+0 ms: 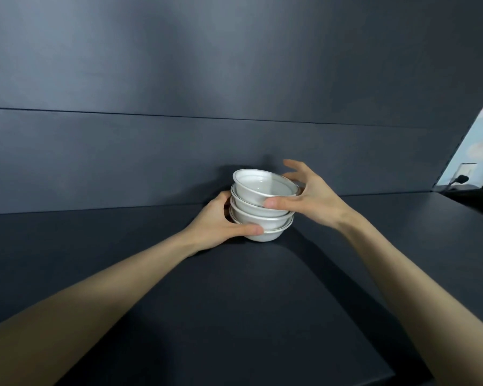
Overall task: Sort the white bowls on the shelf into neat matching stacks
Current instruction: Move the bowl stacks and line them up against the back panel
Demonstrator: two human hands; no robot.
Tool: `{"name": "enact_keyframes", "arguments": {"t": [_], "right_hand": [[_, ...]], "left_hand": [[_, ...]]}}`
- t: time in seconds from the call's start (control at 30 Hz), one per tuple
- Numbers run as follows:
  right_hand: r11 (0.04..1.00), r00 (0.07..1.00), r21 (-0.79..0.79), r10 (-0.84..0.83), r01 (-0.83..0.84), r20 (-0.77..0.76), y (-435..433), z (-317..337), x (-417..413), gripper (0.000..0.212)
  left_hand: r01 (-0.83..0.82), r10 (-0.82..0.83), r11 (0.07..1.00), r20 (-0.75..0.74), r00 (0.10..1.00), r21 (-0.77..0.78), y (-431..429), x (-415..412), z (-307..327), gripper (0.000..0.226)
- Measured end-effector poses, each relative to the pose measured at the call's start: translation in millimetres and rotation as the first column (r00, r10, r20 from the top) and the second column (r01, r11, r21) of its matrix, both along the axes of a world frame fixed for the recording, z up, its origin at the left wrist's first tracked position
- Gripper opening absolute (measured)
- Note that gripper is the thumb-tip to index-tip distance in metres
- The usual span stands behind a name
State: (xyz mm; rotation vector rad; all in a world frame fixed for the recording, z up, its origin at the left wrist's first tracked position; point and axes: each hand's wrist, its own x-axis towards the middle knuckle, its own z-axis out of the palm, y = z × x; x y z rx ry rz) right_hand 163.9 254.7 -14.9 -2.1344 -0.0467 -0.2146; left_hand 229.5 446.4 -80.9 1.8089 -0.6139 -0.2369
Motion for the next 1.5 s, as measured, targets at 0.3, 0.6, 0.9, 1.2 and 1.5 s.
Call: {"name": "enact_keyframes", "arguments": {"t": [0.3, 0.6, 0.9, 1.2, 1.5], "right_hand": [[1.0, 1.0, 0.013, -0.002, 0.002, 0.028, 0, -1, 2, 0.1], [1.0, 1.0, 0.022, 0.014, -0.014, 0.028, 0, -2, 2, 0.109], [0.997, 0.998, 0.069, 0.02, -0.016, -0.061, -5, -12, 2, 0.124], [0.989, 1.0, 0.147, -0.009, 0.01, -0.01, -2, -19, 0, 0.096], [0.979, 0.994, 0.18, 0.089, -0.099, 0.06, 37, -2, -5, 0.073]], "left_hand": [[0.017, -0.017, 0.999, 0.001, 1.0, -0.03, 0, 1, 0, 0.095], [0.022, -0.022, 0.999, 0.0, 1.0, -0.028, 0, 1, -1, 0.087], [0.088, -0.088, 0.996, -0.017, 0.996, -0.017, -1, -1, 3, 0.083], [0.045, -0.047, 0.998, -0.049, 0.998, -0.044, -1, -2, 2, 0.092], [-0.062, 0.062, 0.996, -0.007, 0.998, -0.065, 43, -22, 20, 0.064]]}}
